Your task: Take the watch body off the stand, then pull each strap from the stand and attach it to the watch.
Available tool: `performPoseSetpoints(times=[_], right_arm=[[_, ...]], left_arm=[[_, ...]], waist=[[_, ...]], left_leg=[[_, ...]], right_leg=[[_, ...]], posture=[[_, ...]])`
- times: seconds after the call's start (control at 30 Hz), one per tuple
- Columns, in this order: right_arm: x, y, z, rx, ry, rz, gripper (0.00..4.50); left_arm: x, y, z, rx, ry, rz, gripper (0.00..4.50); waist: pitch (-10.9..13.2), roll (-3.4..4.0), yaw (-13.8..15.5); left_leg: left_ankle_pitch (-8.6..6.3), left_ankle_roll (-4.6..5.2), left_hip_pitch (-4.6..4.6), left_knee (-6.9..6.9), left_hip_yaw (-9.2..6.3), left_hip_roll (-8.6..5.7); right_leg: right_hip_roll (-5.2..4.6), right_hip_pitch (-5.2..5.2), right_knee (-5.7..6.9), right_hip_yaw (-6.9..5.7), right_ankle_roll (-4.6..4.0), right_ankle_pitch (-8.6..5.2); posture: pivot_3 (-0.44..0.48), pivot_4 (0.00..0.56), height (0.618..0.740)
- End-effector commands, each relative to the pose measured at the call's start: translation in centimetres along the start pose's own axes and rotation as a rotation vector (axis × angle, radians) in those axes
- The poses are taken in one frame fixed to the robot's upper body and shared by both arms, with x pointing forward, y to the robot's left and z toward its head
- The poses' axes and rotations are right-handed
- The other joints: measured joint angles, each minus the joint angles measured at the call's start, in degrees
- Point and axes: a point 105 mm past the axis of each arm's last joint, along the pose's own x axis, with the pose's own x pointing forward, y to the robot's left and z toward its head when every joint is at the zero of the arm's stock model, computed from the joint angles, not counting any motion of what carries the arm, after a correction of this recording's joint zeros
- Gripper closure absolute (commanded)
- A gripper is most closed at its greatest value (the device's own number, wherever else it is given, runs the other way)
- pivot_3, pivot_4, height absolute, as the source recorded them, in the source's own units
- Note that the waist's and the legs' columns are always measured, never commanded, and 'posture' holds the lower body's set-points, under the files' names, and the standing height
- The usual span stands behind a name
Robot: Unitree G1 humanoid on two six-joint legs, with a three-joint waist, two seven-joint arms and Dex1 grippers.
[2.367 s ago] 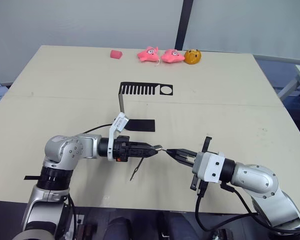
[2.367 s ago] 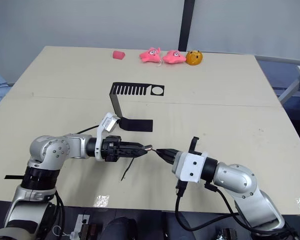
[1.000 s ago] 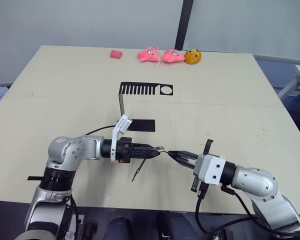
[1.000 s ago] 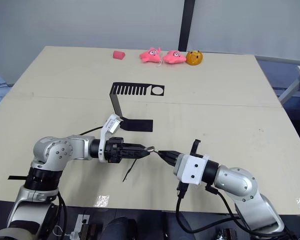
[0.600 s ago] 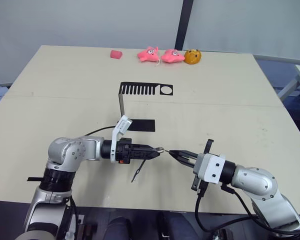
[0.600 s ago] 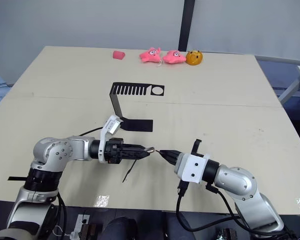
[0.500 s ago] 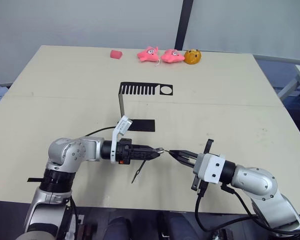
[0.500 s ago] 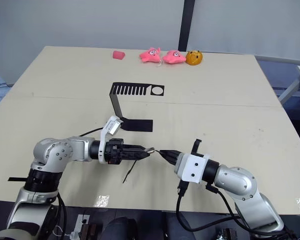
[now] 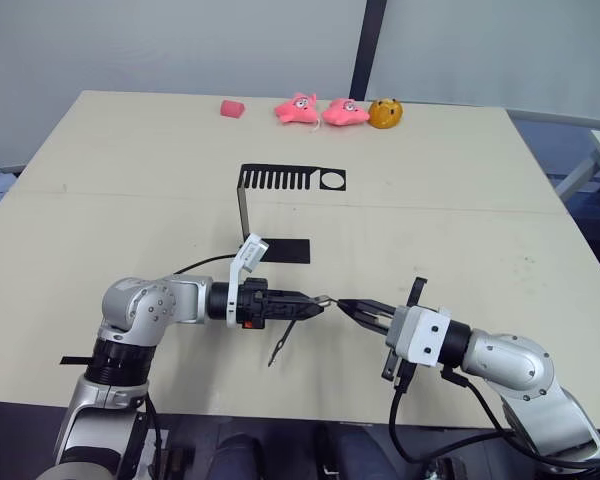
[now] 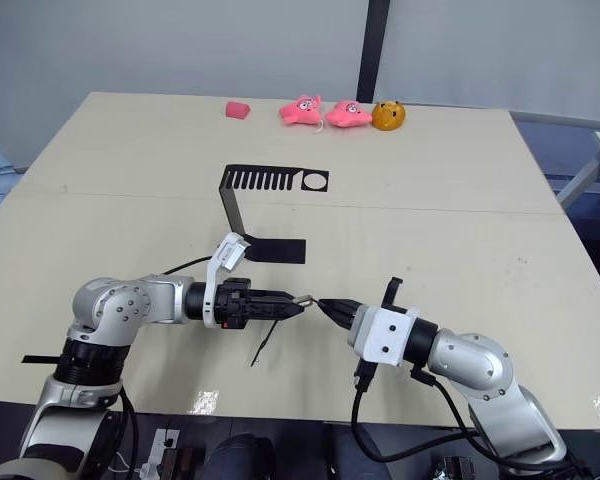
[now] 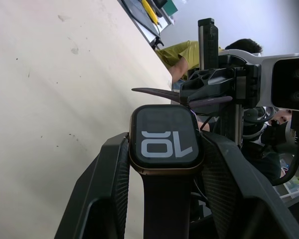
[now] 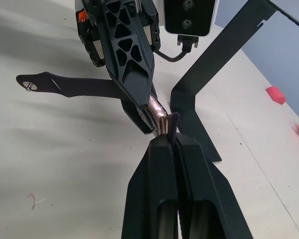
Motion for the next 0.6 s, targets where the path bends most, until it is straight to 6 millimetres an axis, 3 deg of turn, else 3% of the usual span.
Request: performPoseSetpoints(times=[0.03, 0.6], right_arm=[[-0.1, -0.33, 0.75, -0.025, -0.029, -0.024, 4.5], [-0.17, -0.24, 0.64, -0.033, -0.028, -0.019, 4.5]], left_arm=[[-0.22, -0.85, 0.82, 0.032, -0.023, -0.028, 2.92], [-0.19, -0.79, 0.8, 0.014, -0.02, -0.025, 2.92]], waist=[[0.0, 0.0, 0.02], [0.0, 0.0, 0.02]], left_leg=[[0.0, 0.0, 0.0, 0.0, 0.0, 0.0], [0.0, 0.0, 0.0, 0.0, 0.0, 0.0]], right_leg=[[0.0, 0.0, 0.0, 0.0, 0.0, 0.0], [0.0, 0.0, 0.0, 0.0, 0.0, 0.0]], posture=[[0.0, 0.15, 0.74], [0.0, 0.15, 0.74]])
